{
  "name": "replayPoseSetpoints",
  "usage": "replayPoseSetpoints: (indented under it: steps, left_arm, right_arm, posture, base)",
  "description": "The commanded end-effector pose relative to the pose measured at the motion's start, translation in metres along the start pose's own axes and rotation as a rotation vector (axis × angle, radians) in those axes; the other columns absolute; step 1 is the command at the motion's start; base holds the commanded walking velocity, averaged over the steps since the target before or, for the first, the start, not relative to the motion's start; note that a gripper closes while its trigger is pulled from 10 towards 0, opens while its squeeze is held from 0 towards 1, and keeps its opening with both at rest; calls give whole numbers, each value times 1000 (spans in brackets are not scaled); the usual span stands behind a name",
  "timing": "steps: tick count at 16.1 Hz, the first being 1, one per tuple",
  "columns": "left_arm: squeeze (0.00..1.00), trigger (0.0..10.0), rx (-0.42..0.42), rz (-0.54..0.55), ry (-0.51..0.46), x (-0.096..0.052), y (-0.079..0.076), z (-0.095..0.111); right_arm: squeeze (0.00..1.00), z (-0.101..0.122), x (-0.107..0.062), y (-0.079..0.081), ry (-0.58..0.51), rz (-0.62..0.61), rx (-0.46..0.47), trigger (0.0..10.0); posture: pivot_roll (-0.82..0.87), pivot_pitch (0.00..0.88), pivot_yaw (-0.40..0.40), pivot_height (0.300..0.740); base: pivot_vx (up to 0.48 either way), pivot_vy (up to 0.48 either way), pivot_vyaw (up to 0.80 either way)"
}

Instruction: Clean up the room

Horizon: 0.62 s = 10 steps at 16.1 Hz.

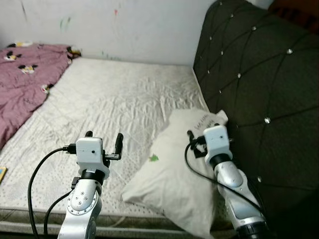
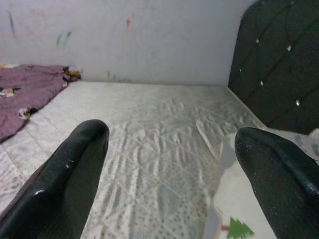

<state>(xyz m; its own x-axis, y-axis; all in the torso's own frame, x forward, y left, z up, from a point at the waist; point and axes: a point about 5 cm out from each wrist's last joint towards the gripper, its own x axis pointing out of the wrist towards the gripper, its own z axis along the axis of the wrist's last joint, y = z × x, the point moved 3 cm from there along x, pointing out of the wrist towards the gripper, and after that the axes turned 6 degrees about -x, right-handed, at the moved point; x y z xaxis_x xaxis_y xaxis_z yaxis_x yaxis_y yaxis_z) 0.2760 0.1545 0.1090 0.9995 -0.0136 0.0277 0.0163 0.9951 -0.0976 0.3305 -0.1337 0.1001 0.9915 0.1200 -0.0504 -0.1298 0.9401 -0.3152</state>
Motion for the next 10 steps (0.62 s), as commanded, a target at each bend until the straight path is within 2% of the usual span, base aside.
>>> replayPoseSetpoints:
  steps: [1,3,5,7,9,10]
  left_arm:
    - [0,10000,2,23,-19,-2,6,6]
    - [0,10000,10,57,-20,-4,14,7]
    - [0,10000,42,81,-35,-6,19,11]
    - [0,10000,53,97,-40,-9,27,11]
    - [0,10000,70,145,-33,-14,45,10]
    - [0,10000,70,144,-25,-15,46,8]
  right_arm:
    - [0,1,-1,-8,3,-30,30,10000]
    - [0,0,-4,-4,11,-8,22,10000]
    - [0,2,-9,1,-5,16,86,10000]
    - [0,4,-11,-2,-17,12,113,10000]
    - [0,4,-12,-5,-17,5,136,10000]
    - [0,3,-11,-5,-15,7,137,10000]
  posture:
    - [-33,0,-40,740]
    - [-31,0,-41,740]
    - [-27,13,-40,740]
    - [-21,16,-43,740]
    - [-19,23,-43,740]
    - [-18,25,-44,740]
  base:
    - [0,0,0]
    - [0,0,0]
    - [0,0,0]
    - [0,0,0]
    - [0,0,0]
    - [0,0,0]
